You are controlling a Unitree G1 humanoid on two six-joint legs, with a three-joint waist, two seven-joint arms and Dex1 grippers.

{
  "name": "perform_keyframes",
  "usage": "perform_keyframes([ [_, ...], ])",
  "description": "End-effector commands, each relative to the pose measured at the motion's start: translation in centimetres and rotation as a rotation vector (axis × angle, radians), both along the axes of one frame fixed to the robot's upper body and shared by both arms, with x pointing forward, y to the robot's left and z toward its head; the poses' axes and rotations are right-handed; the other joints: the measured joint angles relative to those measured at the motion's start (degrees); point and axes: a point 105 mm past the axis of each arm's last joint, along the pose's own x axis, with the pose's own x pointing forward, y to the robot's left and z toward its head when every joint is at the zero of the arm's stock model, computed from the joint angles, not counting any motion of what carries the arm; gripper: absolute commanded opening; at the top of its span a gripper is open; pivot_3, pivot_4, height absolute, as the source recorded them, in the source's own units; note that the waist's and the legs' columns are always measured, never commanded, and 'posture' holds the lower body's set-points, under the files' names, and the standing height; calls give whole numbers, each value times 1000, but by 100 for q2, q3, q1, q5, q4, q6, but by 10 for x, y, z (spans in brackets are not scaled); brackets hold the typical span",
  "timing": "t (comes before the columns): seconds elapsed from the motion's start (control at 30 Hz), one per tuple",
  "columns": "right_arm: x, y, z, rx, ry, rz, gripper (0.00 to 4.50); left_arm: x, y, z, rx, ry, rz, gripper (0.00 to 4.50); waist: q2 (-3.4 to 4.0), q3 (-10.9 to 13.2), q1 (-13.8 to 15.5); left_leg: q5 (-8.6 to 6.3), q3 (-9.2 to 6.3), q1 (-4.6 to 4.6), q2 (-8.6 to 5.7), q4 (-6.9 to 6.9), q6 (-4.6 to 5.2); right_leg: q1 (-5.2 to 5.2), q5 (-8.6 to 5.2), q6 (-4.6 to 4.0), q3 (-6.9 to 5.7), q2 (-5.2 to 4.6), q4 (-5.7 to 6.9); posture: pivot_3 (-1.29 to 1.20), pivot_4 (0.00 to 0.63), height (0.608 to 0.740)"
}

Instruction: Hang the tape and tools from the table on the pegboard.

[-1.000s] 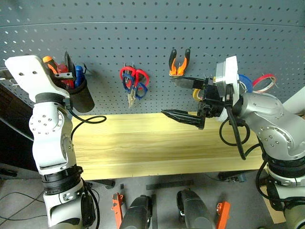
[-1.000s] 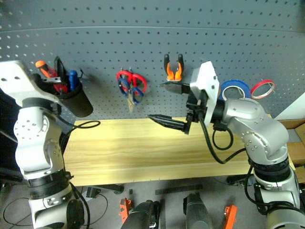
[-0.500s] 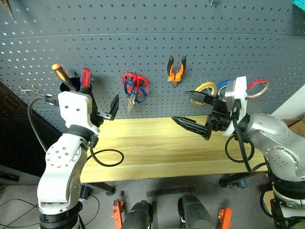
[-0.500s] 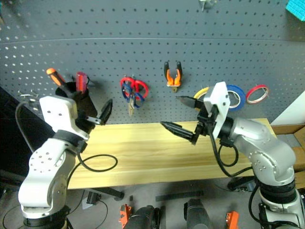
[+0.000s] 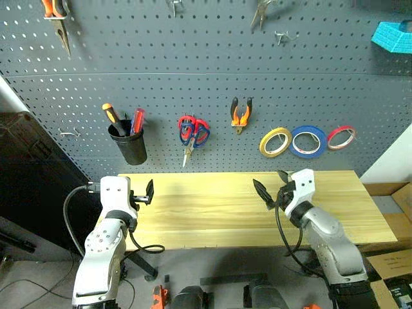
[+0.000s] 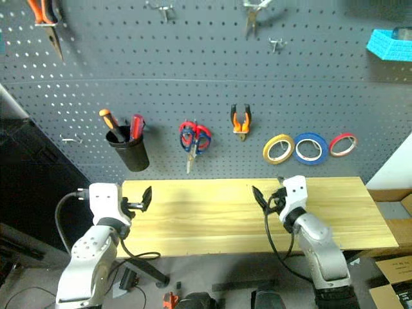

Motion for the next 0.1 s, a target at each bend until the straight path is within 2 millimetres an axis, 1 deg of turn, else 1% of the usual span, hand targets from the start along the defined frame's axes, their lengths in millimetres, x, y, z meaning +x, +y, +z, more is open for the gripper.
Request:
perform_keyframes([
  [0.03, 4, -24, -7, -76, -53, -96, 4500, 7, 2, 3, 14, -52, 25, 4481, 3, -77, -17, 0, 2, 0, 0, -2, 1, 0, 0, 0, 2, 1, -1, -193, 0, 740],
  [0.1, 6, -30, -10, -91, -58, -110, 4500, 8, 1, 2, 29, -56, 27, 4481, 5, -97, -31, -3, 1, 6, 1, -3, 6, 4, 0, 0, 3, 2, -1, -194, 0, 740],
])
